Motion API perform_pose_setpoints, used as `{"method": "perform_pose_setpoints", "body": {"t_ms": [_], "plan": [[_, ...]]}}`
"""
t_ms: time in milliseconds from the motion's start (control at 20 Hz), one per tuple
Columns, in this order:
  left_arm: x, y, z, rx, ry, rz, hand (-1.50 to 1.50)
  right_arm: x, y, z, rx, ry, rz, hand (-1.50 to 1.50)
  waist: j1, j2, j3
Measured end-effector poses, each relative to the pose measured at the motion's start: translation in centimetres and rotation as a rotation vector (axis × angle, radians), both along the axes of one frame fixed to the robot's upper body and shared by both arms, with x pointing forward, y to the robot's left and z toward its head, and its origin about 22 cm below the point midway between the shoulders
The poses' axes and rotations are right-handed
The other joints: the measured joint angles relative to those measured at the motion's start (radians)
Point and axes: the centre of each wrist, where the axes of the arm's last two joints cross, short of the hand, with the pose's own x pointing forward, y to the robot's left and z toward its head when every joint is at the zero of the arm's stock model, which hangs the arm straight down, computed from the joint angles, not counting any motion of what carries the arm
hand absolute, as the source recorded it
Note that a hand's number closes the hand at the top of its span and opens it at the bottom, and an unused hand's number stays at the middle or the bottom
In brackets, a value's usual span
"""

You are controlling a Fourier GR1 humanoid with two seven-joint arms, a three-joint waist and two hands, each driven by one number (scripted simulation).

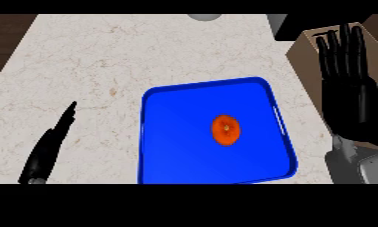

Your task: Pick the squash from the tray and place it in the cardboard box

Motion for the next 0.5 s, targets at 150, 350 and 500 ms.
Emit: {"method": "perform_pose_setpoints", "body": {"t_ms": [150,350,500], "plan": [[0.9,-0.9,1.2,-0.076,-0.073,0.017,0.0,-1.4,-1.6,-1.3,0.005,0.064,-0.157,1.5,-0.004,0.008,0.005],[2.6,-2.2,3.6,-0.217,-0.222,0.068,0.0,-4.6,-6.1,-5.8,-0.09,0.274,-0.471,1.5,-0.038,0.016,0.001],[3.7,-3.4,5.2,-0.321,-0.294,0.081,0.0,-7.4,-7.5,-8.7,-0.183,0.395,-0.661,-1.5,-0.037,0.011,-0.012]]}}
